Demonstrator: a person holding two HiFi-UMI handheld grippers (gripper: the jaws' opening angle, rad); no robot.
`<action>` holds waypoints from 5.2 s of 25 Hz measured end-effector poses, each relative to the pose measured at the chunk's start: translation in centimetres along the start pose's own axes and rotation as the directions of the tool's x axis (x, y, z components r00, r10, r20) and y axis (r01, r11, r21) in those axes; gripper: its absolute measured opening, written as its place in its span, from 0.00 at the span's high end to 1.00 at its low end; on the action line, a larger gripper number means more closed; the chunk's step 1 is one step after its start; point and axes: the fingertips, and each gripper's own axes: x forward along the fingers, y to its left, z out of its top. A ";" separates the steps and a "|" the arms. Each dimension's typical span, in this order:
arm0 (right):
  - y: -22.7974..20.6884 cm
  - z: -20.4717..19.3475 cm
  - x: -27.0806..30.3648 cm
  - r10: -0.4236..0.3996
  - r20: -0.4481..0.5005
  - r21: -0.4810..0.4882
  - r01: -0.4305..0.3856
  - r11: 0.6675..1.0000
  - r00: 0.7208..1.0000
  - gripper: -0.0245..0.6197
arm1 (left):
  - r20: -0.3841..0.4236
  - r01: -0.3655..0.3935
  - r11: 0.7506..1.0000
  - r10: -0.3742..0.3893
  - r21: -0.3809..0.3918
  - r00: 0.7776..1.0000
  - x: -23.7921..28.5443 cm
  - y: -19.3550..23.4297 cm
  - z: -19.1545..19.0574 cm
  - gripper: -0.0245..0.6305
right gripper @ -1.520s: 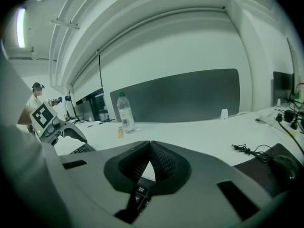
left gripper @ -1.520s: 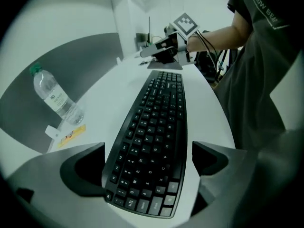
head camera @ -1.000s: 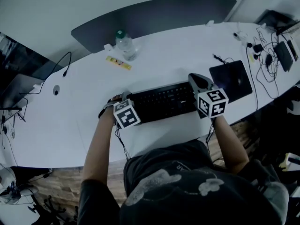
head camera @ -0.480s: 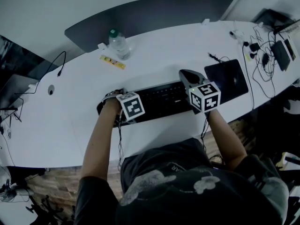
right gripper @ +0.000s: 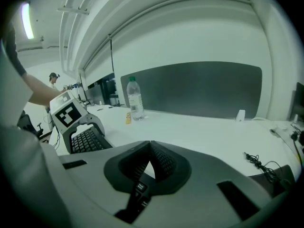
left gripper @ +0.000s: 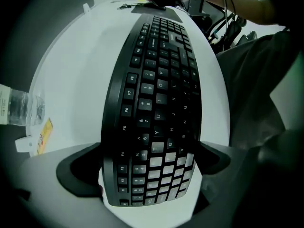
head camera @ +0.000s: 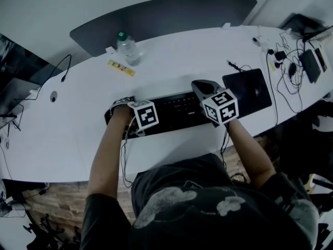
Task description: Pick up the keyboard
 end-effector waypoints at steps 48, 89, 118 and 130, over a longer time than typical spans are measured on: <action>14.8 -5.8 1.1 0.648 -0.757 0.278 -0.858 0.433 0.081 0.86 | 0.127 -0.596 0.714 0.673 -0.366 0.728 -9.2 -0.6 -0.7 0.07; 17.7 -1.2 -7.8 0.265 -0.482 -0.560 -0.526 0.640 0.835 0.86 | -0.088 -0.171 -0.016 0.902 -0.985 0.423 -10.5 -22.1 -8.0 0.96; 28.5 -10.2 -22.8 0.449 -0.395 -0.518 -0.598 0.612 0.801 0.86 | -0.260 -0.024 -0.268 0.907 -0.963 0.332 -8.3 -43.2 -5.8 0.96; 25.6 -11.8 -25.8 0.555 -0.391 -0.464 -0.678 0.570 0.734 0.86 | -0.374 -0.040 -0.382 0.868 -0.923 0.327 -10.1 -45.8 0.4 0.96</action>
